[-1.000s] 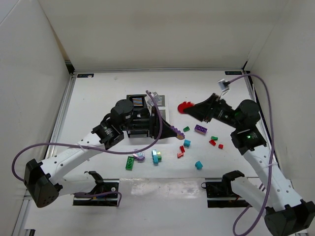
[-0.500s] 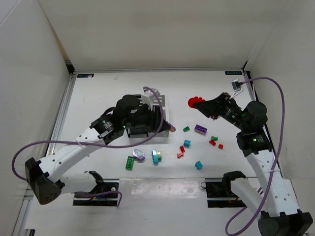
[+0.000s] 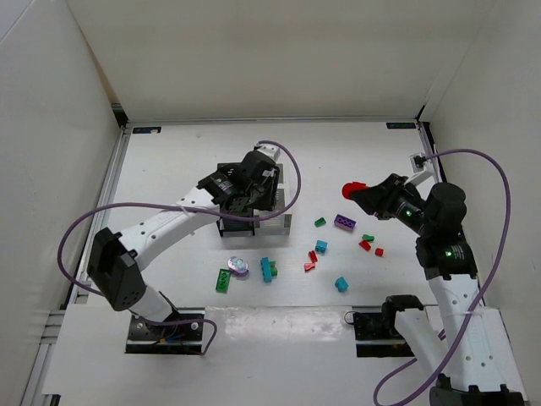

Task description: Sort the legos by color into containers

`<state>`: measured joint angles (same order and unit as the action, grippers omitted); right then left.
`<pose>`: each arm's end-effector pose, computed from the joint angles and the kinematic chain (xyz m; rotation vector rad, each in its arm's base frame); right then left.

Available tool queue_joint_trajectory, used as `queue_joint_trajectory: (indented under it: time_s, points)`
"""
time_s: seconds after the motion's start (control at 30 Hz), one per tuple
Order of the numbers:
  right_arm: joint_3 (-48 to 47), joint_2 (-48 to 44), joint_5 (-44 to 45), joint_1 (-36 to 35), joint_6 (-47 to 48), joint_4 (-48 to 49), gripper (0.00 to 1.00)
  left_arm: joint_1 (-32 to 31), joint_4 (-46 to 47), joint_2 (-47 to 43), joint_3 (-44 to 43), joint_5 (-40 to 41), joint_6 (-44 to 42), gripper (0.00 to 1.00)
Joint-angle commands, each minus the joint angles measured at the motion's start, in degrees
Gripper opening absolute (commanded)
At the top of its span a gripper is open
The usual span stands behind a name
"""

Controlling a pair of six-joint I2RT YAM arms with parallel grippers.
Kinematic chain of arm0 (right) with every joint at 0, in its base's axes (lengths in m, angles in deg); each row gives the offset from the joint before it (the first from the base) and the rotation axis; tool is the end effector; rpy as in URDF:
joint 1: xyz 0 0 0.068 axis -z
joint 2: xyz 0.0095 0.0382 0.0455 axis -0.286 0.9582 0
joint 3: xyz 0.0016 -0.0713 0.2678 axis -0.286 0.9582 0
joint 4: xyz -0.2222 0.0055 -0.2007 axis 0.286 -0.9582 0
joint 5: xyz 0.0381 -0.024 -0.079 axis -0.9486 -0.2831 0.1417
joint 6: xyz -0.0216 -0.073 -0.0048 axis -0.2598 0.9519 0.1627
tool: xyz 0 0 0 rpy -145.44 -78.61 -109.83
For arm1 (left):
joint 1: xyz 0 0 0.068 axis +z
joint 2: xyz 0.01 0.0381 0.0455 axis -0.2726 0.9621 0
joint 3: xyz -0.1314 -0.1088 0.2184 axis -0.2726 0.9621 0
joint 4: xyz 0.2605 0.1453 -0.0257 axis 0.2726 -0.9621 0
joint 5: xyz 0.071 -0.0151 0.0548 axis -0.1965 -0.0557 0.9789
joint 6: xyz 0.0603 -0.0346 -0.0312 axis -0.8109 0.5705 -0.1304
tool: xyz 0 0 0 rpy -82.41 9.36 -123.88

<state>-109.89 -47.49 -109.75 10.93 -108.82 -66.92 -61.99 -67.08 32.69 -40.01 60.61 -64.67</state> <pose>0.2072 0.0524 0.3672 0.0348 1.7790 0.9356 0.2783 -0.2733 0.2909 0.3623 2.3952 -0.3644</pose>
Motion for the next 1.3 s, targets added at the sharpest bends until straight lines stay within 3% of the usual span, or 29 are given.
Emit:
queue_joint_trajectory:
  time_s: [0.0,0.2,0.4,0.53,0.57,0.7,0.87,0.9,1.17,1.27]
  points:
    - [-0.8,-0.6,-2.1,3.0,2.6,-2.7,0.00,0.5,0.5,-0.4,-2.8,5.5,-1.2,0.18]
    - [1.1,-0.7,-3.6,4.0,2.5,-3.2,0.00,0.4,1.5,0.8,-2.6,7.2,-2.1,0.18]
    - [1.4,-0.4,-3.2,3.9,2.6,-3.1,0.00,0.6,-0.6,3.3,-3.8,6.3,-1.5,0.27]
    - [1.5,-0.7,-3.1,3.7,2.7,-3.4,0.00,0.4,-3.0,5.2,-5.2,5.6,-1.7,0.39]
    - [1.5,-0.6,-3.0,3.7,2.8,-3.5,0.00,0.3,-2.7,5.3,-5.2,5.0,-1.8,0.51]
    - [1.5,-0.9,-2.9,3.7,2.9,-3.7,0.00,0.0,-3.6,5.2,-6.0,4.6,-2.0,0.68]
    - [0.8,-0.3,-1.8,2.7,3.7,-3.4,0.00,0.0,-3.9,2.6,-6.3,4.1,-2.3,0.81]
    - [0.6,-0.2,-1.8,2.4,3.7,-3.5,0.00,0.1,-3.8,1.5,-6.3,4.1,-2.4,0.88]
    - [-4.7,4.5,5.7,-5.5,7.3,-6.0,0.00,0.6,-6.9,-9.9,-2.4,6.0,1.8,0.99]
    - [-9.2,9.4,12.6,-15.0,10.4,-7.7,0.00,2.0,-12.3,-17.5,1.7,10.8,9.7,0.99]
